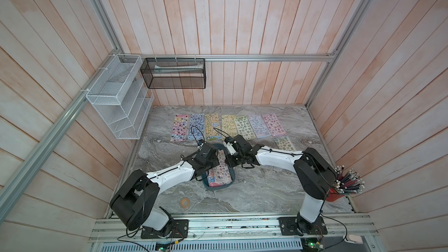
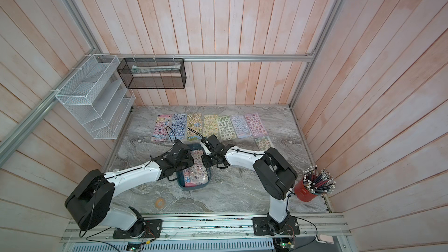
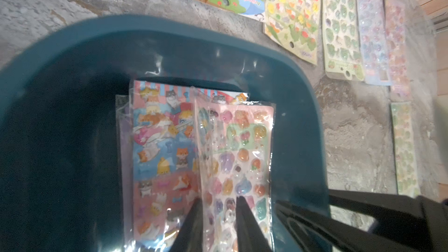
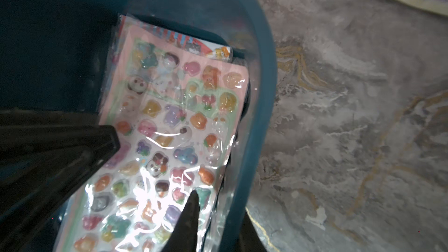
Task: Take the stickers out of the storage box
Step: Pick up the storage box at the center of the board.
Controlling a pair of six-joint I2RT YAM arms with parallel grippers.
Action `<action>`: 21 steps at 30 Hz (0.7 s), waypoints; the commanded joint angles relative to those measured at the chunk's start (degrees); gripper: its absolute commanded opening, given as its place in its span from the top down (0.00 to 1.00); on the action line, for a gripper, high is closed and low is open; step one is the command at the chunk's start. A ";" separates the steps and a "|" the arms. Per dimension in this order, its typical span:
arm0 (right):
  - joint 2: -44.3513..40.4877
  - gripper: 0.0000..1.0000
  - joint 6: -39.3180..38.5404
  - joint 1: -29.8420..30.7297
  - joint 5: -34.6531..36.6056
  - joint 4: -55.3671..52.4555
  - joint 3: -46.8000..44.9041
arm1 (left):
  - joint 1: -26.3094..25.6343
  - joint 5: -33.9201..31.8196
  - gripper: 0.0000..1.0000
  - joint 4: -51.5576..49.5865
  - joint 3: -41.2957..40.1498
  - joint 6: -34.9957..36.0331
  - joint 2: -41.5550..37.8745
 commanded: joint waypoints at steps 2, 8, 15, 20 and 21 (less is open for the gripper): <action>1.29 0.78 -0.76 -0.25 0.23 -2.45 1.36 | 0.02 1.90 0.81 2.75 -0.97 1.13 0.27; 1.03 0.78 -0.72 -0.42 0.67 -3.17 1.80 | 0.22 1.91 0.95 2.97 -1.52 1.74 0.01; 0.41 0.79 -0.80 -0.54 1.66 -4.64 2.86 | 0.96 1.82 1.00 2.04 -1.53 2.63 -3.00; -0.11 0.87 -0.63 -1.16 1.88 -5.85 3.52 | 1.11 1.64 1.00 -0.11 -0.32 4.32 -8.99; -0.20 0.90 -0.56 -1.50 1.56 -6.16 3.58 | 1.14 1.85 1.00 -0.26 -0.20 4.67 -10.70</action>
